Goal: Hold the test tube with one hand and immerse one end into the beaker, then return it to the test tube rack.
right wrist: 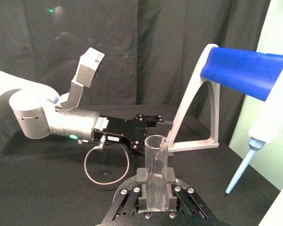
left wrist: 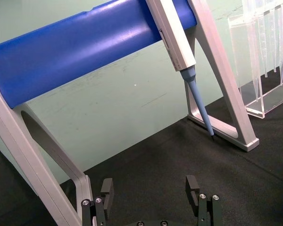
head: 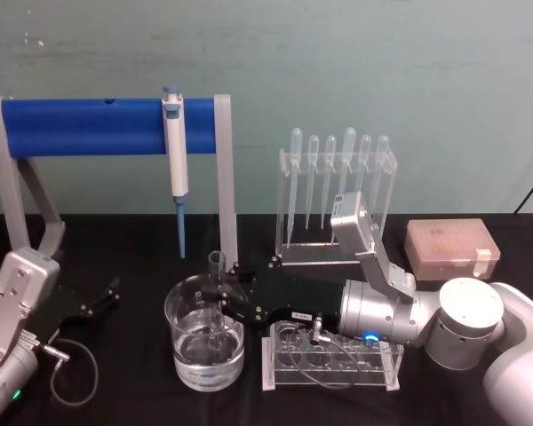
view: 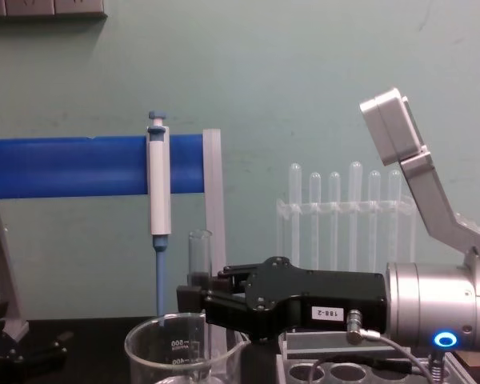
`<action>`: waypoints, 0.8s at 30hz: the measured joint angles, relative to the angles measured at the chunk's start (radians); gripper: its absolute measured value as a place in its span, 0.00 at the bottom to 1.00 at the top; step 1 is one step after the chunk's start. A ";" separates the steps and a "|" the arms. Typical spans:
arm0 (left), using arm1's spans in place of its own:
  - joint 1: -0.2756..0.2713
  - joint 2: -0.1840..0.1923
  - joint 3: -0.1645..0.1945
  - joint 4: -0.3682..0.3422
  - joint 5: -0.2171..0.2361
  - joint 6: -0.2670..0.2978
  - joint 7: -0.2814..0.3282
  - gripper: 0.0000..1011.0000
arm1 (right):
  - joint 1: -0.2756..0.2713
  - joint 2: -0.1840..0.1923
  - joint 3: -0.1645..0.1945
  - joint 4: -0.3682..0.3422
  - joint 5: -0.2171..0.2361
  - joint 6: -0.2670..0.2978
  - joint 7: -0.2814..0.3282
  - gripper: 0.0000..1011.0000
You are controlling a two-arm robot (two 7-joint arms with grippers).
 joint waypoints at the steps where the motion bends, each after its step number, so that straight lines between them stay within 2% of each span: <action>1: 0.000 0.000 0.000 0.000 0.000 0.000 0.000 0.99 | 0.001 -0.001 0.000 0.001 0.000 -0.001 0.001 0.22; 24: 0.000 0.000 0.000 0.000 0.000 0.000 0.000 0.99 | 0.002 -0.002 0.001 0.004 0.003 -0.004 0.005 0.22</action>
